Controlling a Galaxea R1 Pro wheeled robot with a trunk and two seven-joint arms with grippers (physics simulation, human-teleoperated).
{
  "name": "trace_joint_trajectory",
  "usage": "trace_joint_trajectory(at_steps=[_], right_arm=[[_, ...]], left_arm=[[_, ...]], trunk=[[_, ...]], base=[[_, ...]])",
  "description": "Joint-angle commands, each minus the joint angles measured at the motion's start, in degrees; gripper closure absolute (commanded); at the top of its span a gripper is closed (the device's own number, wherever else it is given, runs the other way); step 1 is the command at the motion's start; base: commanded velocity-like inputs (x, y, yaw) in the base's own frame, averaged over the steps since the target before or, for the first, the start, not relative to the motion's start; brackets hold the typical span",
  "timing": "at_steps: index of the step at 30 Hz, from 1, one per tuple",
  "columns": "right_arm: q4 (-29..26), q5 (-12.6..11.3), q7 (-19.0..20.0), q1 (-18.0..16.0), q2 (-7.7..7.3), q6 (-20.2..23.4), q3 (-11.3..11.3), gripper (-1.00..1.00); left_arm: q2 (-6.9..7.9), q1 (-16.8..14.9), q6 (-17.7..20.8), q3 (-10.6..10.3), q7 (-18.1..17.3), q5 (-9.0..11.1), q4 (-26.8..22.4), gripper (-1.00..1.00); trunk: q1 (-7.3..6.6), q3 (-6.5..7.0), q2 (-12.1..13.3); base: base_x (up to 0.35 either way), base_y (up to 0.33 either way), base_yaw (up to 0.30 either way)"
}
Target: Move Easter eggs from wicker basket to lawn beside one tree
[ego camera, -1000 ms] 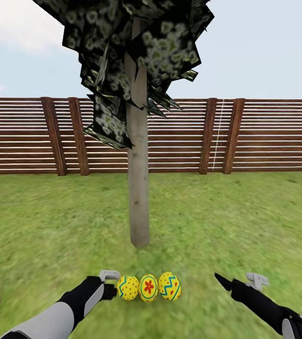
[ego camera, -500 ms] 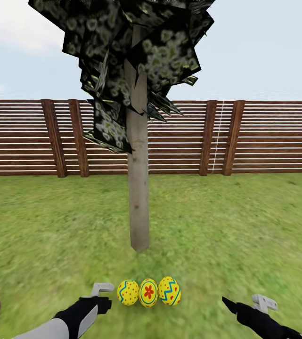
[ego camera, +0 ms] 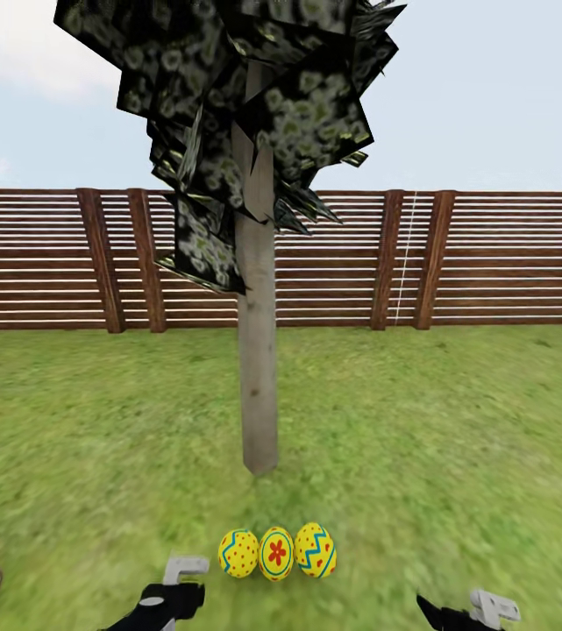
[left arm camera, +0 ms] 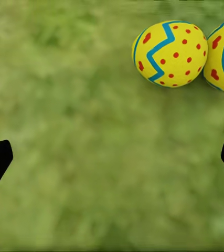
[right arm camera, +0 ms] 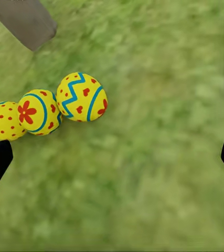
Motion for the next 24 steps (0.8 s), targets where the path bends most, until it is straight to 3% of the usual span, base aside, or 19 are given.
trace_joint_trajectory(at_steps=[1,8,24], right_arm=[[0.63,0.29,0.38,0.01,0.02,-0.55,-0.19,-1.00],[3.24,0.37,0.35,0.20,-0.10,-3.45,-0.98,-1.00],[4.15,0.41,0.32,0.22,-0.11,-3.93,-1.87,-1.00]], left_arm=[[0.01,0.24,-0.50,-0.50,0.30,0.51,-0.04,-1.00],[0.00,2.15,-3.77,-0.51,0.30,0.50,-0.04,-1.00],[-0.08,2.51,-4.74,-0.76,0.30,0.42,-0.04,-1.00]], trunk=[[-0.24,0.13,0.39],[-1.77,1.38,3.20],[-5.29,4.26,9.61]], base=[[0.000,0.000,0.000],[0.000,0.000,0.000],[0.000,0.000,0.000]])
